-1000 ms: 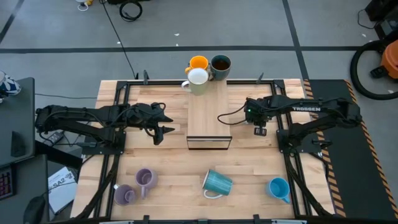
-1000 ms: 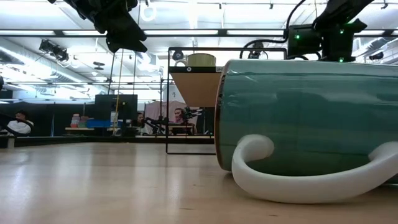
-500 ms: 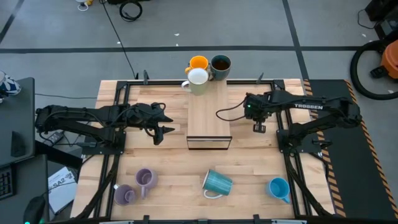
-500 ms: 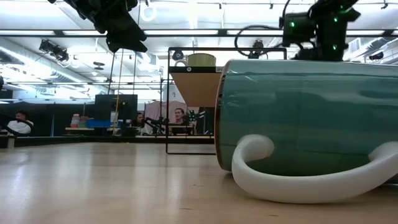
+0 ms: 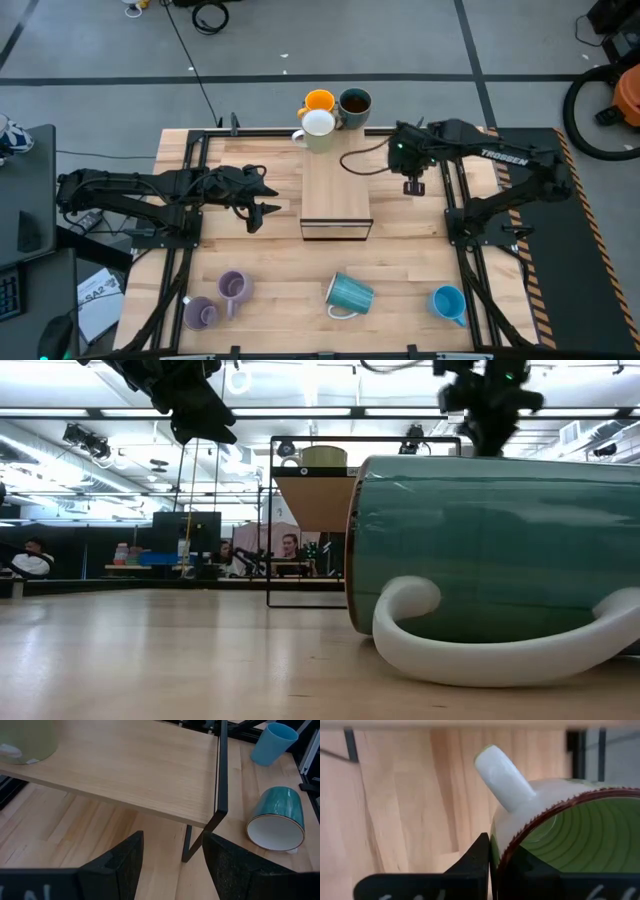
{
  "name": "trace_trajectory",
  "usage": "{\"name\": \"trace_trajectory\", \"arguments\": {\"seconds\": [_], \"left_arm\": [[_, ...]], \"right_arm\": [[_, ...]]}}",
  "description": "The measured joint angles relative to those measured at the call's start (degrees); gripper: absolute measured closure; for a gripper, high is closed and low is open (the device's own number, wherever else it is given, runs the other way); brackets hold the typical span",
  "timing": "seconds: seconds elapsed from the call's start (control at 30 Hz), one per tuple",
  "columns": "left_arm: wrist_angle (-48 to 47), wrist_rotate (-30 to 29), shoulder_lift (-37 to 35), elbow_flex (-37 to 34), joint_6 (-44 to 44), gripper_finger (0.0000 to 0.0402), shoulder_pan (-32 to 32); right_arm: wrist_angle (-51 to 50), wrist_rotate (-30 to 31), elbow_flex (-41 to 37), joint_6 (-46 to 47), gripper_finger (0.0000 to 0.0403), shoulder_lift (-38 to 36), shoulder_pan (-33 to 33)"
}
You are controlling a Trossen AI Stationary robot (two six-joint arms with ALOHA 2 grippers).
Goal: Place coffee mugs
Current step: Put the light green mug on the shelf
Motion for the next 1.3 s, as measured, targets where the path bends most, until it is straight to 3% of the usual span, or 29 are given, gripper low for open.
{"name": "trace_trajectory", "arguments": {"seconds": [0.43, 0.6, 0.97, 1.3], "left_arm": [[0.00, 0.00, 0.00, 0.00, 0.04, 0.0191, -0.01], [0.00, 0.00, 0.00, 0.00, 0.09, 0.0191, -0.01], [-0.02, 0.02, 0.00, 0.00, 0.09, 0.0191, 0.01], [-0.02, 0.00, 0.00, 0.00, 0.09, 0.0191, 0.02]], "right_arm": [[-6.23, -0.23, 27.03, -9.84, 0.0372, 16.79, 0.23], [-6.19, -1.45, 33.92, -12.82, 0.0372, 21.36, -0.34], [-6.93, -6.04, 36.55, -13.24, 0.0372, 28.12, -2.10], [-6.54, -8.71, 36.58, -13.09, 0.0371, 29.30, -3.81]]}}
